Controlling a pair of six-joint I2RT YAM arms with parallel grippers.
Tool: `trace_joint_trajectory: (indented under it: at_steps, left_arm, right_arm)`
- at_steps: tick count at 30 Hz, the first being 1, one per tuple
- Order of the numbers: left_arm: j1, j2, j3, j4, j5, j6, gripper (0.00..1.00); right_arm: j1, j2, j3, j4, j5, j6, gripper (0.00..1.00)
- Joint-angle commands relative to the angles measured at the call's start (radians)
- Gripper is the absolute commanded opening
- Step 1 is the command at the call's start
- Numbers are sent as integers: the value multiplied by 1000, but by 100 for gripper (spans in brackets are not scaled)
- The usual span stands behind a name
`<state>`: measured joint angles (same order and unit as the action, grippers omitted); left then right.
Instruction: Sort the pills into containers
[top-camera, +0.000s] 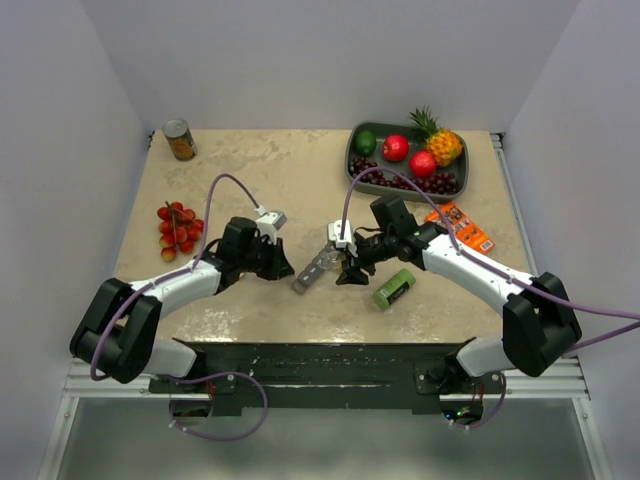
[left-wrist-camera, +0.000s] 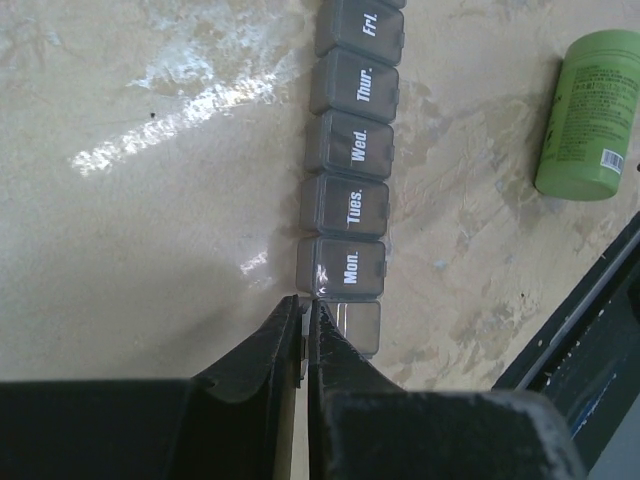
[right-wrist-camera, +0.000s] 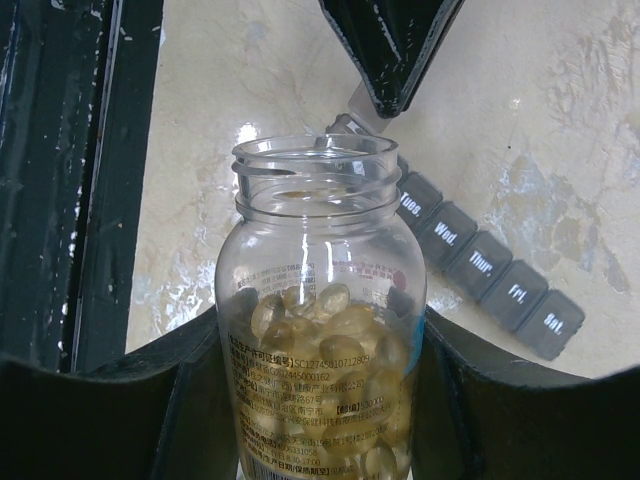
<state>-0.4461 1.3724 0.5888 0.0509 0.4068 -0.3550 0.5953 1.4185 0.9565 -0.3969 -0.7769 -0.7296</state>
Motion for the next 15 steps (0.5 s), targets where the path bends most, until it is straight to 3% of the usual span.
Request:
trace_joint_trajectory:
  at_steps: [1, 7, 15]
  left_arm:
    - [-25, -12, -17, 53, 50, 27, 10]
    - [-40, -18, -17, 38, 23, 39, 13]
    - [-43, -50, 3, -14, -22, 48, 35]
  right_arm:
    - [0, 0, -7, 6, -22, -40, 1]
    - [18, 25, -13, -19, 8, -94, 1]
    - [63, 46, -18, -33, 67, -142, 2]
